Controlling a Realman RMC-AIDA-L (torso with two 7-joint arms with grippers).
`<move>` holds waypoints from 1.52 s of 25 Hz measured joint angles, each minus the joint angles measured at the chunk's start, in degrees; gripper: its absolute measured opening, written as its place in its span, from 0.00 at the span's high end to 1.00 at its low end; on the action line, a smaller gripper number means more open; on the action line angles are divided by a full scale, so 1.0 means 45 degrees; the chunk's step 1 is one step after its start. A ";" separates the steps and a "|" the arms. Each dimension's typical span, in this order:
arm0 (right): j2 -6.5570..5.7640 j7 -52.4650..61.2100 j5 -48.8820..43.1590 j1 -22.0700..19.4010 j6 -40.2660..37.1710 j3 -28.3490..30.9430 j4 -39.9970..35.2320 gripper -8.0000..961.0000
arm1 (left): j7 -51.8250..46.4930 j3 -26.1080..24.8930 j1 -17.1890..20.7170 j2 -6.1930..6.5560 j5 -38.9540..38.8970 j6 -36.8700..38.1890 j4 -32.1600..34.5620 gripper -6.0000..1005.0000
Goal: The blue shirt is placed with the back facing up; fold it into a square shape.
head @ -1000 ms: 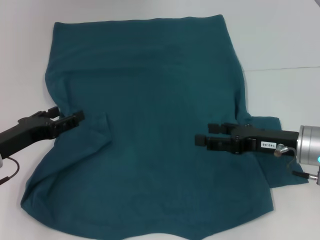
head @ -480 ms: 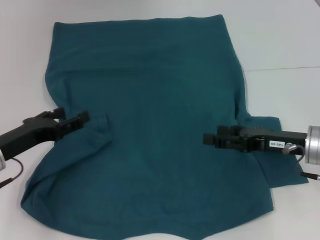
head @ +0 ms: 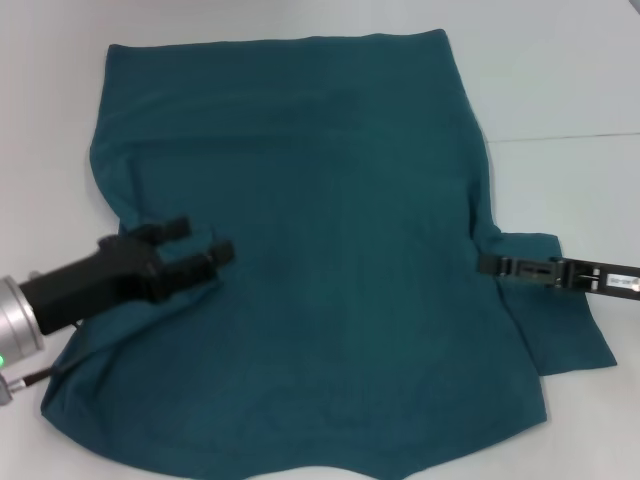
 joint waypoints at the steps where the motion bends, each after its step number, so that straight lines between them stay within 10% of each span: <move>1: -0.0015 0.0225 0.0001 -0.0093 0.0144 0.0112 -0.0002 0.07 | 0.0210 0.0114 0.0001 -0.0002 0.0026 0.0075 -0.0073 0.10; 22: -0.0356 0.3022 -0.0001 -0.1235 0.2401 0.1005 0.0125 0.07 | 0.2055 0.1415 0.0017 -0.0019 0.0774 0.1036 -0.0407 0.10; 38: 0.0082 0.3334 -0.0322 -0.0778 0.3522 0.0839 0.0319 0.07 | 0.2192 0.1358 0.0086 -0.0039 0.0944 0.0968 -0.0544 0.10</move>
